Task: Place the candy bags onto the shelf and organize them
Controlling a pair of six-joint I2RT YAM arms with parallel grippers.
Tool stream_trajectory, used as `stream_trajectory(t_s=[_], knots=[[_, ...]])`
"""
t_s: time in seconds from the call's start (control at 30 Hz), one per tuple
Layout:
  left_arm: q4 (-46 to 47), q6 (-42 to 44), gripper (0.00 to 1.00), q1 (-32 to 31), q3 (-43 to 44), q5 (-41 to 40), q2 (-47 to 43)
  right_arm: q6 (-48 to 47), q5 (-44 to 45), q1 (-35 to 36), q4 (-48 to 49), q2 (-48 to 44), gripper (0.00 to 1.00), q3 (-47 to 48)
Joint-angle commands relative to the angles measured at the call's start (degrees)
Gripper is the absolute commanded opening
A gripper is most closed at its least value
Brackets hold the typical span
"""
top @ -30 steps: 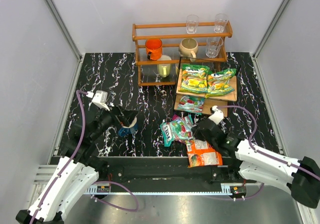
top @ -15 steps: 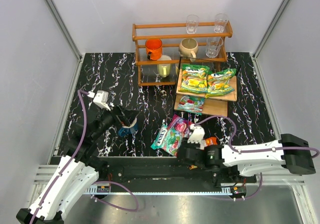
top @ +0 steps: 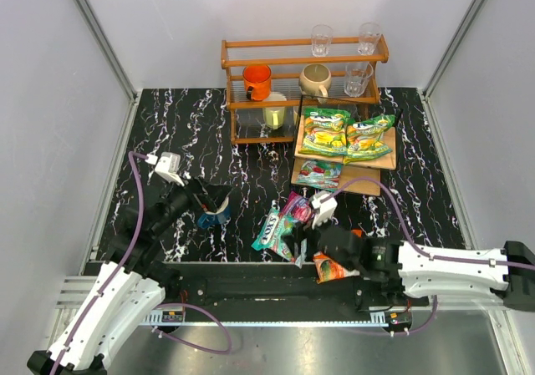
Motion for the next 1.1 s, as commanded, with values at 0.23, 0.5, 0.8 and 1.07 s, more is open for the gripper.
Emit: stream_trajectory(t_s=[0.23,0.5,0.8,1.07], knots=[[1.35,0.07,0.99,-0.09,0.18,0.5,-0.48,-15.56,-33.2,-26.91,-3.53,11.23,0.79,5.8],[1.34,0.42,0.99,-0.09,0.27,0.5,-0.13,-18.63,-42.25,-34.81,1.91,11.24,0.78,4.05],[2.05,0.33,0.99,-0.18,0.09,0.85,0.49,-17.23,-47.98,-38.61,10.26,14.57,0.79,0.0],[2.13,0.33,0.99,-0.09,0.44,0.85,1.02,-13.98,-45.27,-39.13,12.73,18.27,0.79,-1.84]])
